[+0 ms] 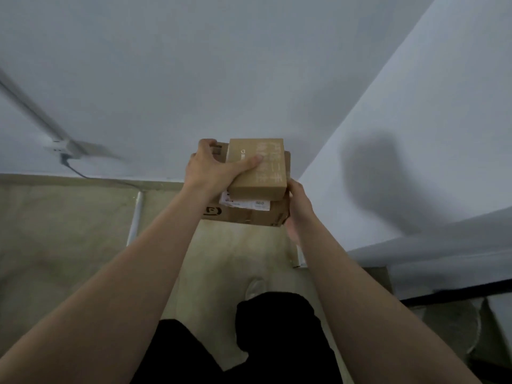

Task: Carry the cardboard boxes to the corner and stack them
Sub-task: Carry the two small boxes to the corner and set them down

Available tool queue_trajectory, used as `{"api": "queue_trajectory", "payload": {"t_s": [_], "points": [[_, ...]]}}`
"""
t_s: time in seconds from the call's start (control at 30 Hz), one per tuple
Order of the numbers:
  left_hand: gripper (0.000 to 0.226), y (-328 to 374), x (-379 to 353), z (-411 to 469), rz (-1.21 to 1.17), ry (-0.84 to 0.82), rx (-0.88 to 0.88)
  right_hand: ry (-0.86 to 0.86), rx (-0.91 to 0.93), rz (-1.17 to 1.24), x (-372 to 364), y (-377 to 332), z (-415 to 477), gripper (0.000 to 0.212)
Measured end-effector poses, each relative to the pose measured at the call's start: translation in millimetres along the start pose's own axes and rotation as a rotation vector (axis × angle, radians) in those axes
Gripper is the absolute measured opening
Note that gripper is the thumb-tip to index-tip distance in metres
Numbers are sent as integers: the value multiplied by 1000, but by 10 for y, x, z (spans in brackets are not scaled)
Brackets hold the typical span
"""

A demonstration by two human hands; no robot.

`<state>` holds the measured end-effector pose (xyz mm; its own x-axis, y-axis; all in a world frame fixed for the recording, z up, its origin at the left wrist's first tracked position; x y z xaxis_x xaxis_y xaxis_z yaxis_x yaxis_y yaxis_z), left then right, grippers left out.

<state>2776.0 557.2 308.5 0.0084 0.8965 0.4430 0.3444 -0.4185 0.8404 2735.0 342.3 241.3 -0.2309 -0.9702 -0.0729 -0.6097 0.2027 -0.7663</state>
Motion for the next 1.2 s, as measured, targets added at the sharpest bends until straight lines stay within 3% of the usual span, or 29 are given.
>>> {"api": "queue_trajectory", "payload": {"t_s": [0.1,0.17,0.2,0.4,0.6,0.67,0.73,0.83,0.97,1.07,1.2], "points": [[111,-680,-397,568,-4,12,28,11,-14,-72,-48,450,785,48],[97,-1174,-678,922,-21,12,31,17,-70,-113,-58,888,1352,82],[92,-1528,-856,1105,-30,14,38,3,-95,-113,-60,1249,1718,89],[76,-3106,-1557,1742,-36,-16,54,1,-190,-107,-136,2683,2870,51],[84,-4728,-2064,1945,-74,-9,180,-55,-335,-105,-217,4049,3570,73],[89,-5115,-2132,1935,-77,18,221,-76,-359,-123,-265,4382,3692,90],[89,-5391,-2171,1922,-68,22,237,-105,-350,-173,-340,4596,3762,106],[91,-5727,-2198,1961,-68,44,245,-101,-305,-235,-422,4824,3882,108],[96,-6113,-2211,1976,-67,20,294,-96,-313,-298,-490,5139,4016,129],[97,-6298,-2272,1952,-103,-19,289,-98,-253,-306,-479,5187,4010,111],[77,-6361,-2330,1967,-138,-34,288,-101,-243,-321,-473,5212,4044,114]]}}
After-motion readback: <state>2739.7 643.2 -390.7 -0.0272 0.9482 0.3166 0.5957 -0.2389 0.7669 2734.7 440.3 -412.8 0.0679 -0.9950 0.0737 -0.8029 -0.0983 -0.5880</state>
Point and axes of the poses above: each hand's wrist, its own z-axis towards the middle knuckle, its own x-axis out of the back of the hand, y = z × x, the point moved 8 cm from there along z, towards the middle knuckle, and after that the axes turned 4 degrees about -x, right-handed, at the moved point
